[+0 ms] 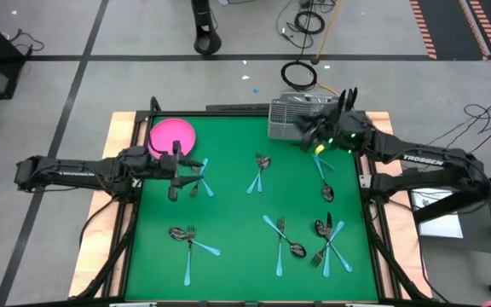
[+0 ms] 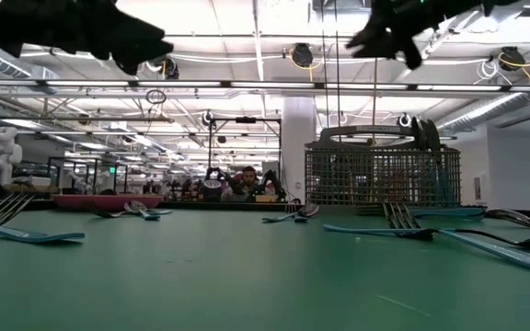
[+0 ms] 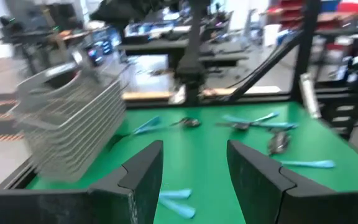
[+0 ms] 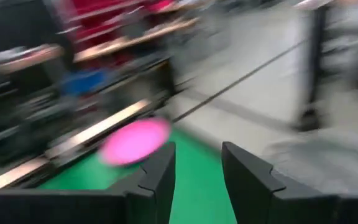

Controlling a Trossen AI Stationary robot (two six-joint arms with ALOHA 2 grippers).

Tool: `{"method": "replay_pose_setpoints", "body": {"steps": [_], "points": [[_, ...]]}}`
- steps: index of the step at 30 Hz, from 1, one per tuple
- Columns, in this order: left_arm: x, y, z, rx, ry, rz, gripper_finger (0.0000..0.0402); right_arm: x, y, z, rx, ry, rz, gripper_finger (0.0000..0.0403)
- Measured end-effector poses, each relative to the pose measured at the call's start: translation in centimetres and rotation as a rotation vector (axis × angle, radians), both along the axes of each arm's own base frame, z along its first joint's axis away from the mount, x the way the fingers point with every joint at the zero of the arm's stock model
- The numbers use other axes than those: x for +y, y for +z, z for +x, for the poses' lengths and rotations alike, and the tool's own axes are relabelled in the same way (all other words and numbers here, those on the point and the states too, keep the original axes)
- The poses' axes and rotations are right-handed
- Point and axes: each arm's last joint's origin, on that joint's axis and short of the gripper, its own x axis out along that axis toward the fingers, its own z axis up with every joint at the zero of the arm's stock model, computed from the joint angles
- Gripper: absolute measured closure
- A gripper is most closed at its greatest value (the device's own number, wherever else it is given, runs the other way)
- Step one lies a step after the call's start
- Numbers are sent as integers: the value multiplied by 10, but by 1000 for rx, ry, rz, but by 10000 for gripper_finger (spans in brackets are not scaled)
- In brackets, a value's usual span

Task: Sort silverware
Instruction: Put the blue table knife into the gray silverware basket

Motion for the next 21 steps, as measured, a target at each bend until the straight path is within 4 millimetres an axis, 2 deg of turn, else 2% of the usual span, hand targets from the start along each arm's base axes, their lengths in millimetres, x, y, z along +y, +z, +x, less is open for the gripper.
{"method": "replay_pose_setpoints", "body": {"steps": [6,9,15,21], "points": [[2,-16,26,53,8,-76,221,47,-12,44,117,438,189,289],[4,-30,42,133,20,-97,221,73,-24,59,240,562,309,289],[2,-32,76,155,-30,-118,221,124,-48,70,566,573,546,289],[-16,-44,106,181,-196,-63,221,177,-65,57,818,481,830,289]]}}
